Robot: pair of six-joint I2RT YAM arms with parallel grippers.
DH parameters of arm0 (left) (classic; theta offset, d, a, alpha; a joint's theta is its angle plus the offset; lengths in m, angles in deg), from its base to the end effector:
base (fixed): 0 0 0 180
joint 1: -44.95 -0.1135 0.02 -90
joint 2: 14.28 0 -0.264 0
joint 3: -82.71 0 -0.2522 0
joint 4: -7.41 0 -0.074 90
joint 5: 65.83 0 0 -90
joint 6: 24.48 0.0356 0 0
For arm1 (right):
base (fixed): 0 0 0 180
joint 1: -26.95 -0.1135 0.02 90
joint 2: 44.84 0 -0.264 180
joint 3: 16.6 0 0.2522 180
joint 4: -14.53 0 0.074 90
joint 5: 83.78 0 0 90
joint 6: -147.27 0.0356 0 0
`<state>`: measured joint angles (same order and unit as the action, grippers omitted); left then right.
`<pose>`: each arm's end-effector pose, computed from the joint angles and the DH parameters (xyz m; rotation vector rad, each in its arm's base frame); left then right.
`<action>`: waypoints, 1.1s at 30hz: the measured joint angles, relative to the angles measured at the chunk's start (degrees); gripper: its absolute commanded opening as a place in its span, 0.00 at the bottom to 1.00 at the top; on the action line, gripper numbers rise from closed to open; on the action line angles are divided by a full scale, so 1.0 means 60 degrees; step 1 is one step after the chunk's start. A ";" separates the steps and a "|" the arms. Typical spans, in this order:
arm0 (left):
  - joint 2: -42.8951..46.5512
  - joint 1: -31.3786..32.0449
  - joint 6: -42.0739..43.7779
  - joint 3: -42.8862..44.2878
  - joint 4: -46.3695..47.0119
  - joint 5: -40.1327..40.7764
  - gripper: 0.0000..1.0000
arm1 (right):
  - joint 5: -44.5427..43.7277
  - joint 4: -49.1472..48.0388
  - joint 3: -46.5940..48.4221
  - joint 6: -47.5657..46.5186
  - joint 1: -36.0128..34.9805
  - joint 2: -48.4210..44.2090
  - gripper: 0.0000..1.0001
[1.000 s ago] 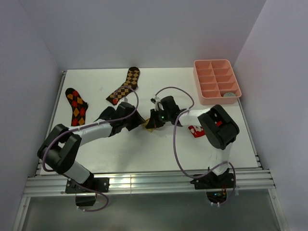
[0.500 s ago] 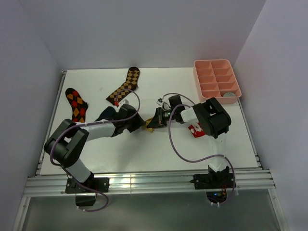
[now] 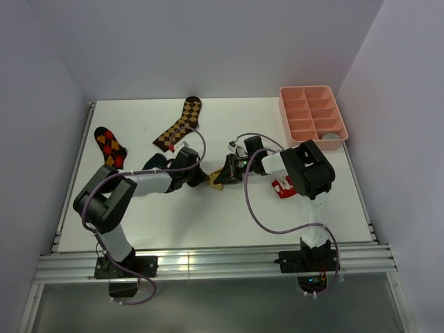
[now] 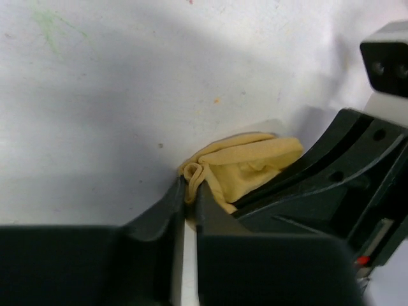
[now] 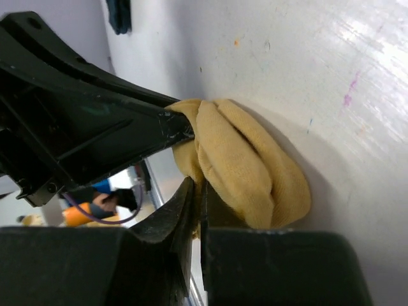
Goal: Roll the socks
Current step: Roll the sock at the center of the board.
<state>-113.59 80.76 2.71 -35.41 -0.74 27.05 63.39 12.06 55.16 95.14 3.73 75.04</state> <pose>0.2765 -0.1973 0.1425 -0.6090 2.4267 -0.7335 0.3421 0.1793 0.0879 -0.2283 2.5106 1.6647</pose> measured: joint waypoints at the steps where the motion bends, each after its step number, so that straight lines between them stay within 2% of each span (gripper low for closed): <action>1: -0.0015 0.0000 -0.0015 0.0051 -0.0007 -0.0007 0.00 | -0.0117 0.0178 0.0004 -0.0160 -0.0004 -0.0109 0.10; 3: -0.0015 0.0018 0.0011 0.0131 -0.0040 -0.0022 0.00 | -0.0565 0.0681 0.0004 -0.0605 -0.0025 -0.0463 0.15; 4: -0.0015 0.0029 0.0015 0.0142 -0.0036 -0.0036 0.00 | -0.0823 0.0936 -0.0007 -0.0845 -0.0055 -0.0667 0.22; 6: -0.0015 0.0044 0.0015 0.0149 -0.0040 -0.0073 0.00 | -0.1588 0.1446 -0.0069 -0.1406 -0.0204 -0.1213 0.30; 9: -0.0015 0.0036 0.0055 0.0240 -0.0244 -0.0026 0.00 | -0.2736 0.1974 -0.0321 -0.2160 -0.0543 -0.2095 0.35; 12: -0.0015 0.0018 0.0146 0.0397 -0.0612 0.0025 0.00 | -0.4189 0.2255 -0.0754 -0.2863 -0.1089 -0.3206 0.35; 19: -0.0011 0.0007 0.0321 0.0586 -0.1126 0.0066 0.00 | -0.7453 0.1694 -0.1800 -0.4280 -0.3260 -0.4983 0.24; 26: -0.0011 0.0007 0.0353 0.0656 -0.1268 0.0047 0.00 | -0.9355 0.1042 -0.2116 -0.5191 -0.4182 -0.4900 0.27; 28: -0.0011 0.0000 0.0357 0.0670 -0.1279 0.0025 0.00 | -0.9814 0.0900 -0.2113 -0.5380 -0.4309 -0.4758 0.32; 33: -0.0011 0.0000 0.0357 0.0681 -0.1322 -0.0007 0.00 | -1.0469 0.0805 -0.1953 -0.5719 -0.4510 -0.4317 0.37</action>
<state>-113.66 80.76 4.86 -31.32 -8.68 27.00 0.57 16.89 43.45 60.83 -23.33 49.14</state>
